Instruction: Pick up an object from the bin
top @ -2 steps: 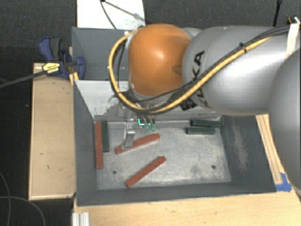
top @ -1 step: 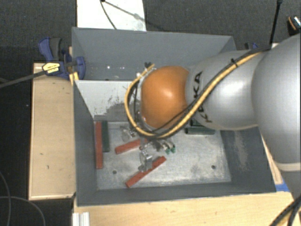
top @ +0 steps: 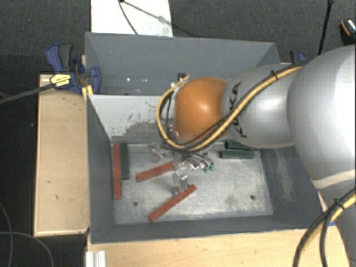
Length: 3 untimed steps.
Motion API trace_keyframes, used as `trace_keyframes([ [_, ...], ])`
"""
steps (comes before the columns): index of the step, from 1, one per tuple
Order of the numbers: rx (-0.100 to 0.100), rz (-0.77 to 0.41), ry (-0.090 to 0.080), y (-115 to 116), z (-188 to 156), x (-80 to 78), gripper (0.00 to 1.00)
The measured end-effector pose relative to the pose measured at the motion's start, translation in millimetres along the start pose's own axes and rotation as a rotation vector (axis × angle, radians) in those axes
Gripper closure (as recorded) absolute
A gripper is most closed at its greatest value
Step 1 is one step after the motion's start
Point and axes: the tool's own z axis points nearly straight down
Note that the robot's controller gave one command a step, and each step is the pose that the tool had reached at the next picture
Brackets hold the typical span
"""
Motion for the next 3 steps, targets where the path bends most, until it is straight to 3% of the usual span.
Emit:
trace_keyframes([
  [1, -0.002, 0.003, -0.002, 2.8, -2.7, -1.0, 1.00],
  [2, 0.002, 0.046, -0.008, -5.5, -131.5, 11.1, 1.00],
  [3, 0.002, -0.145, -0.010, -3.2, -236.2, -7.3, 1.00],
])
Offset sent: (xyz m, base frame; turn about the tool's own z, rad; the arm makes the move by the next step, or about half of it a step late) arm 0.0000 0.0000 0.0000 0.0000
